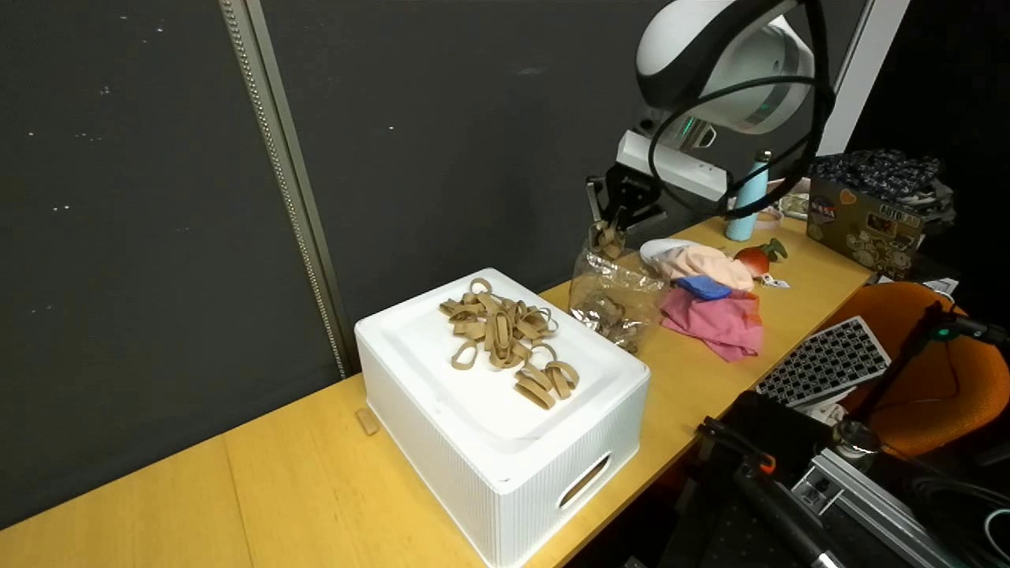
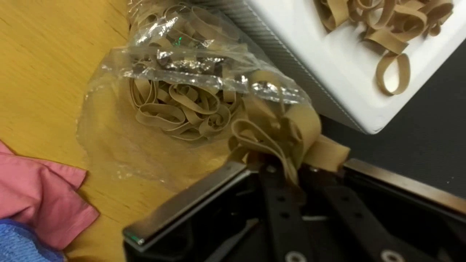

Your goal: Remove some rubber bands from the plastic and put them on top of the white storage container.

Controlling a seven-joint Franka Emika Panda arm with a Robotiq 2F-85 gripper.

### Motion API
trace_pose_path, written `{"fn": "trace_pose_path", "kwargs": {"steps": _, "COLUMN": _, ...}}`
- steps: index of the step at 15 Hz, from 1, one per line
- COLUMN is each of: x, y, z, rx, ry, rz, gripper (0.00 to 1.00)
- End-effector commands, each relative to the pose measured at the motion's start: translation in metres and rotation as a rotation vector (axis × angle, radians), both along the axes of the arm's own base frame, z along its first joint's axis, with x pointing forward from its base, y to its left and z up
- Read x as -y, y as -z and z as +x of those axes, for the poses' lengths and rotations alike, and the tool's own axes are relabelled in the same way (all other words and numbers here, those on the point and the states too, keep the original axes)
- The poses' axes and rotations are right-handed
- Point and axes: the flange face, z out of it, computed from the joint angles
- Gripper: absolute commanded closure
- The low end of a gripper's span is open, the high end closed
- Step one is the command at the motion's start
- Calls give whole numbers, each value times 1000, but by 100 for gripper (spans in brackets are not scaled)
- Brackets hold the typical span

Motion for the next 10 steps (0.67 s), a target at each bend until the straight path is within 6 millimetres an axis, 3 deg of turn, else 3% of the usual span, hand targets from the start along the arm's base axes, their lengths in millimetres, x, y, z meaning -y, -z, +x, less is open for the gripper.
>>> {"fn": "trace_pose_path", "kwargs": {"steps": 1, "x": -14, "y": -37, "z": -1, "rx": 2, "ry": -16, "rz": -3, "gripper": 98}}
{"fn": "trace_pose_path", "kwargs": {"steps": 7, "x": -61, "y": -76, "z": 18, "rx": 32, "ry": -97, "rz": -29, "gripper": 98}}
{"fn": "trace_pose_path", "kwargs": {"steps": 10, "x": -96, "y": -78, "z": 38, "rx": 37, "ry": -155, "rz": -34, "gripper": 98}}
